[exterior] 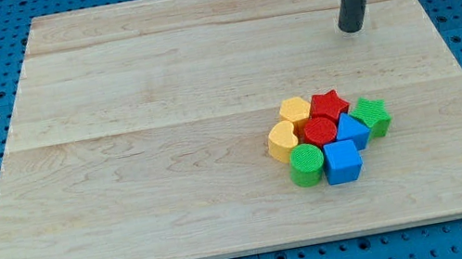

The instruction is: Point at the yellow hexagon

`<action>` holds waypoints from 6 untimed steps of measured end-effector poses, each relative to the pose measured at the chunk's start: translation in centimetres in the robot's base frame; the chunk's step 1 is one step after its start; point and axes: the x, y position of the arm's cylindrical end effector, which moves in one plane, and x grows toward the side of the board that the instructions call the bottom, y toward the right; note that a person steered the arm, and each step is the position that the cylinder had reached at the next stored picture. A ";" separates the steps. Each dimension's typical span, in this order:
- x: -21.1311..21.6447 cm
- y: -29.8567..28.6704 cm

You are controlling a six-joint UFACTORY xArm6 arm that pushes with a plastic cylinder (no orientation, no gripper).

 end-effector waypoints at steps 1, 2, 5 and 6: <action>0.0 -0.5; 0.8 -3.5; 11.1 -9.6; 14.9 -9.3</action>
